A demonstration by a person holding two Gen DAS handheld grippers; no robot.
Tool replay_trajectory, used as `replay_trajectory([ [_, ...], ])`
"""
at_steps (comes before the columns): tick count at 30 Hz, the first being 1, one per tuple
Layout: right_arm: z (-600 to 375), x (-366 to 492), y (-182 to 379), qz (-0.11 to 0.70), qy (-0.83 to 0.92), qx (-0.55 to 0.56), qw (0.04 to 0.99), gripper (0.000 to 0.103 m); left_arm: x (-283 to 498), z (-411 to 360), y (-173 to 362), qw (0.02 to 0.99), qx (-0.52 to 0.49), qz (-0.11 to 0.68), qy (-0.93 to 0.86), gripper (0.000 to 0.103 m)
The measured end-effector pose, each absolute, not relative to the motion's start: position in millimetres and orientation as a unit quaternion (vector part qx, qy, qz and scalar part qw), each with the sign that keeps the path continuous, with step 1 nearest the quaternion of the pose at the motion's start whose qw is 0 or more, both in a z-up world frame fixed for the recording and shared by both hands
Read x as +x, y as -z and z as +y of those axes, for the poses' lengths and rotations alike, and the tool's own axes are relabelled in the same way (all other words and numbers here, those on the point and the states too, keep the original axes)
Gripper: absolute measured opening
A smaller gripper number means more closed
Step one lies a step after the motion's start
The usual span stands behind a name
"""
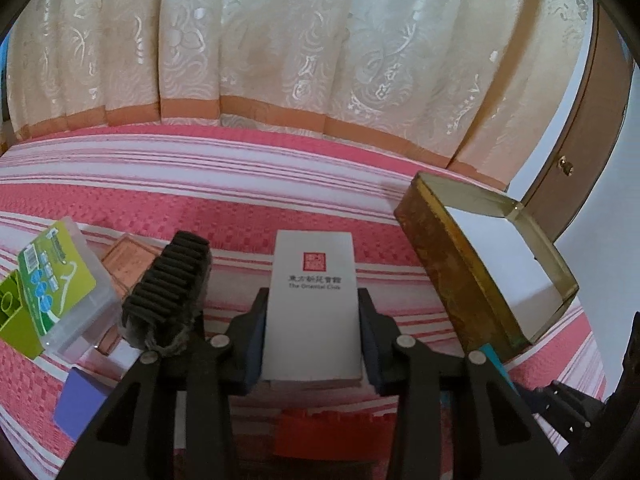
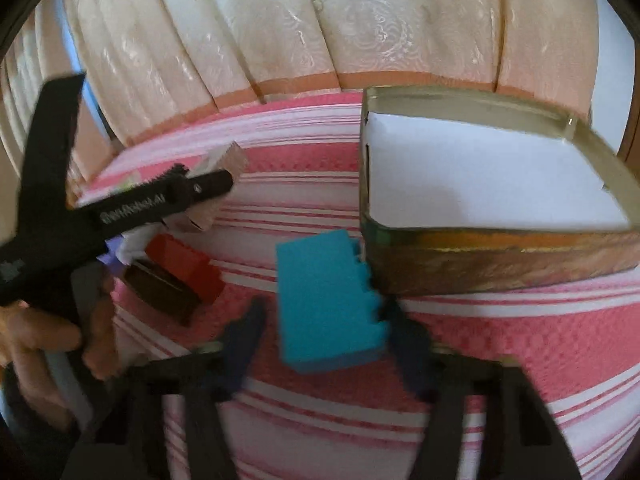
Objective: Organize rigid objects
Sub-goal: 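Grasp the white logo box with the left gripper while the right gripper lifts the teal brick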
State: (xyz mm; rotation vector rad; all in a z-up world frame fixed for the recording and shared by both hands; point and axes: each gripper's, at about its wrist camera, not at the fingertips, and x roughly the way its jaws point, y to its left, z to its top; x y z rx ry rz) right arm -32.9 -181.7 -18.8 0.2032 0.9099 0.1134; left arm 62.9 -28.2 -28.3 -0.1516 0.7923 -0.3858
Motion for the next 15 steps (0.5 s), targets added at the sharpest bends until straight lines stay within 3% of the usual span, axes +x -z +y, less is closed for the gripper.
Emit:
replay_trajectory([
  [7, -192.1, -43.5, 11.2, 0.415, -0.095, 0.142, 0.893, 0.045, 53.3, -21.9, 15.1, 0.91, -0.097, 0.347, 0.205, 0.04],
  [15, -212.0, -57.9, -32.3, 0.319, -0.115, 0.172, 0.925, 0.045, 42.5, -26.7, 0.1, 0.923, -0.099, 0.305, 0.214, 0.04],
])
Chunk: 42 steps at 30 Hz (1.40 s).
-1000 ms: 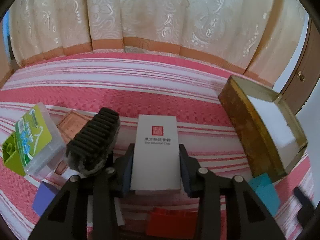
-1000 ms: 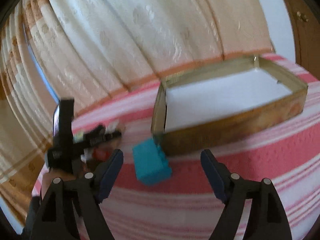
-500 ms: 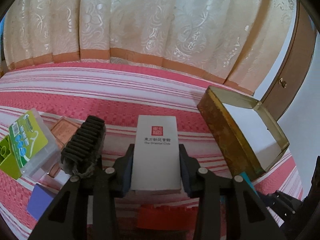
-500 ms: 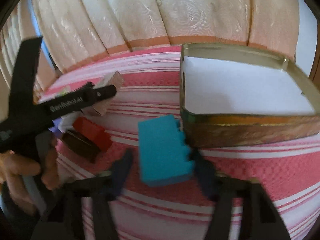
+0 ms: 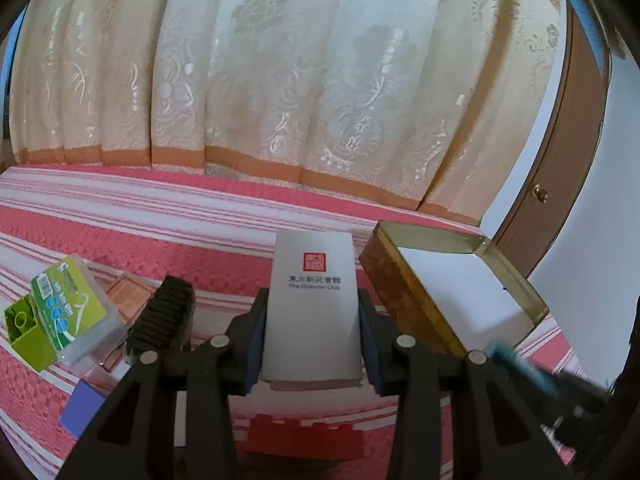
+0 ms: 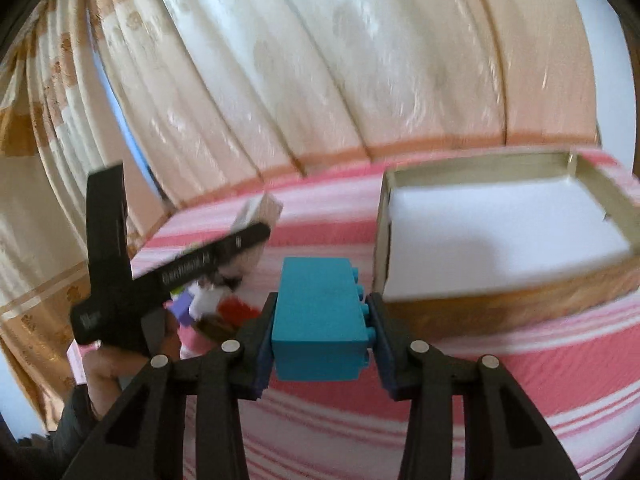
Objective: Organize rigid objects
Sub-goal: 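Grasp the white logo box with the left gripper while the right gripper lifts the teal brick, then carry both items into the gold tray and open both grippers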
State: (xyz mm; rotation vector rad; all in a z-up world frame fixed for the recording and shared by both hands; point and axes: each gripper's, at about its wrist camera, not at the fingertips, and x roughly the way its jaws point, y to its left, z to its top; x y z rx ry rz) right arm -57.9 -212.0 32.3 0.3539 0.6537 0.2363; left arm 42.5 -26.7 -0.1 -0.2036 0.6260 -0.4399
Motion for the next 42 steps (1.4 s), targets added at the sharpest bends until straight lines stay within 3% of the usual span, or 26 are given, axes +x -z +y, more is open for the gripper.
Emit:
replay_trajectory([
  [13, -298.0, -37.3, -44.8, 0.236, 0.041, 0.121, 0.963, 0.045, 30.6, -82.4, -16.8, 0.929, -0.078, 0.271, 0.241, 0.04],
  [29, -364.9, -8.5, -10.9, 0.282, 0.129, 0.111, 0.944, 0.045, 37.3, -198.7, -13.1, 0.914, -0.031, 0.286, 0.284, 0.04],
  [42, -376.2, -3.1, -6.0, 0.299, 0.13, 0.135, 0.936, 0.047, 45.9, -220.7, 2.0, 0.919, 0.004, 0.301, 0.254, 0.041],
])
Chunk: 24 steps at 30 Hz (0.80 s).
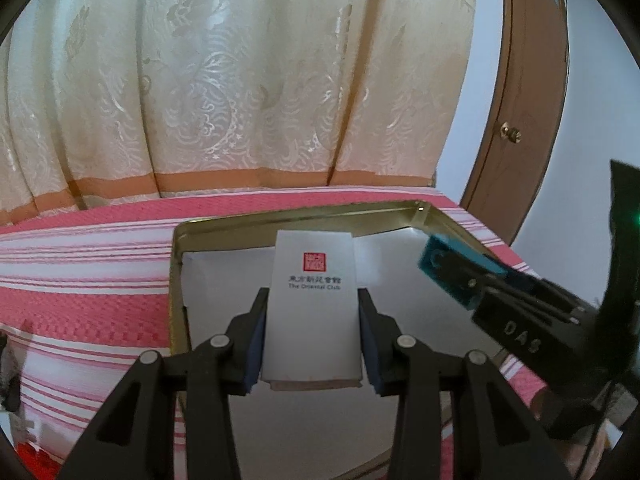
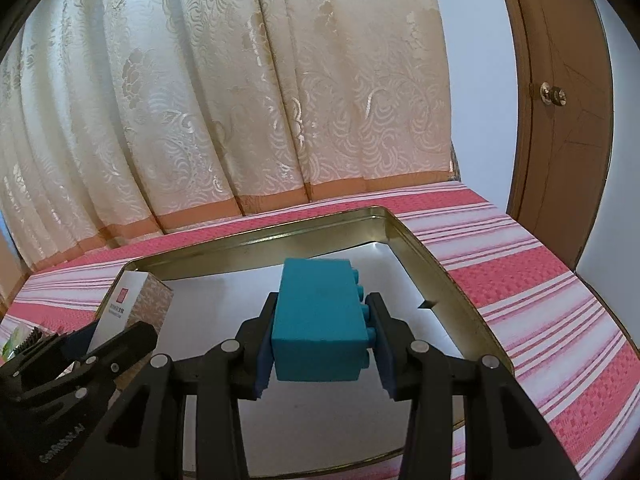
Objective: Organize rigid objects
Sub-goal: 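Carry both items into the gold tray and open both grippers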
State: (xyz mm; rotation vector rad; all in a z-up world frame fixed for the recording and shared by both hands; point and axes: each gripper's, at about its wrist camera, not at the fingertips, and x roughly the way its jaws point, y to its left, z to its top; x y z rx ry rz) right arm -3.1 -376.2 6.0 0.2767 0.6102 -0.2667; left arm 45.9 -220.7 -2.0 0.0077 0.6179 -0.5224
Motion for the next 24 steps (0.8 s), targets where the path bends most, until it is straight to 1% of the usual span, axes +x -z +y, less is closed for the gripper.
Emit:
replay_trajectory([
  [1, -376.3, -3.0, -5.8, 0.298, 0.131, 0.136, 0.936, 0.049, 45.5, -221.4, 2.7, 0.921, 0.008, 0.299, 0.249, 0.041],
  [2, -376.9, -2.9, -5.4, 0.298, 0.13, 0.138, 0.935, 0.064, 45.2, -220.6, 2.7, 0.921, 0.008, 0.299, 0.248, 0.046],
  [3, -377.5, -3.1, -5.0, 0.298, 0.131, 0.14, 0.935, 0.083, 44.2, -219.5, 1.9, 0.923, 0.006, 0.296, 0.247, 0.052],
  [4, -378.3, -4.6, -5.5, 0.294, 0.137, 0.141, 0.935, 0.088, 42.8, -218.0, 0.9, 0.925, 0.004, 0.292, 0.244, 0.072],
  [5, -378.3, -6.5, -6.8, 0.289, 0.141, 0.141, 0.936, 0.09, 40.4, -215.5, -0.8, 0.929, 0.001, 0.283, 0.237, 0.095],
  [6, -379.1, -10.9, -8.7, 0.276, 0.146, 0.146, 0.939, 0.09, 38.6, -212.8, -2.3, 0.933, -0.002, 0.276, 0.233, 0.103],
  [9, -384.1, -18.0, -10.6, 0.256, 0.152, 0.163, 0.941, 0.09, 31.7, -207.1, -6.8, 0.94, -0.01, 0.253, 0.228, 0.103],
  [14, -391.6, -22.1, -10.8, 0.242, 0.153, 0.191, 0.939, 0.09, 29.1, -205.8, -7.9, 0.943, 0.003, 0.249, 0.221, 0.103],
  [20, -383.9, -38.1, -26.0, 0.179, 0.178, 0.169, 0.953, 0.09, 21.4, -199.9, -10.6, 0.954, 0.027, 0.222, 0.2, 0.103],
  [24, -378.4, -45.1, -32.2, 0.155, 0.193, 0.163, 0.955, 0.09, 14.0, -195.8, -12.8, 0.959, 0.041, 0.203, 0.191, 0.103],
])
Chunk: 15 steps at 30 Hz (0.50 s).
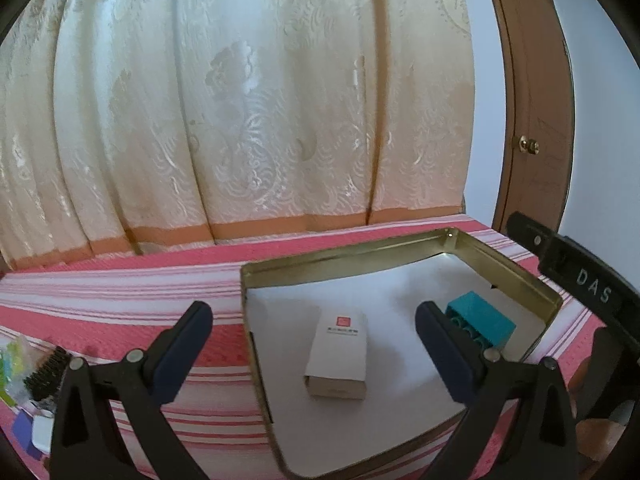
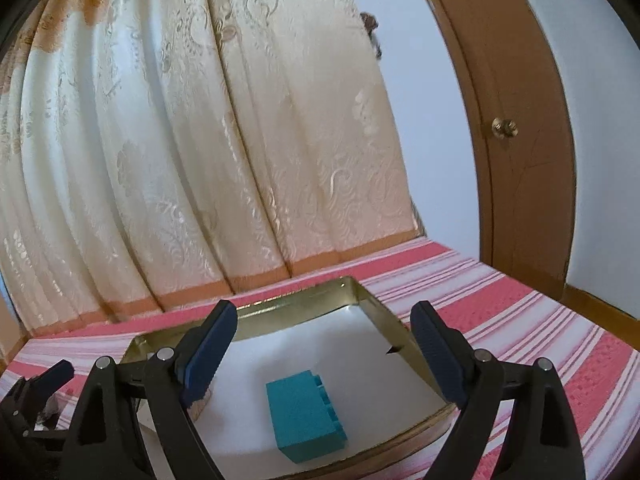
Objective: Organize rigid objects
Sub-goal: 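Carry both items into the gold tray and open both grippers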
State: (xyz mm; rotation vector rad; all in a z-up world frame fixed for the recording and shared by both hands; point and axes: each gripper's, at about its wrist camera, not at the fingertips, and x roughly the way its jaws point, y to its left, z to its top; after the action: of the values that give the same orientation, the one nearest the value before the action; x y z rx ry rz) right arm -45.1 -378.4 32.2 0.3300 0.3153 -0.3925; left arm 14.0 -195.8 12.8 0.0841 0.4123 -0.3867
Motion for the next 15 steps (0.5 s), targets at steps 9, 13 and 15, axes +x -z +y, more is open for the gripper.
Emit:
replay_trajectory([
  [9, -359.8, -47.1, -30.4, 0.158, 0.199, 0.143, 0.957, 0.09, 10.5, -185.2, -14.3, 0.963, 0.036, 0.194, 0.182, 0.103],
  [13, -343.4, -51.8, -33.6, 0.151, 0.198, 0.116, 0.962, 0.09, 10.0, -181.9, -13.5, 0.963, 0.033, 0.198, 0.181, 0.103],
  [15, -335.5, -52.2, -34.7, 0.151, 0.193, 0.103, 0.964, 0.09, 9.3, -180.1, -13.2, 0.963, 0.035, 0.2, 0.179, 0.103],
])
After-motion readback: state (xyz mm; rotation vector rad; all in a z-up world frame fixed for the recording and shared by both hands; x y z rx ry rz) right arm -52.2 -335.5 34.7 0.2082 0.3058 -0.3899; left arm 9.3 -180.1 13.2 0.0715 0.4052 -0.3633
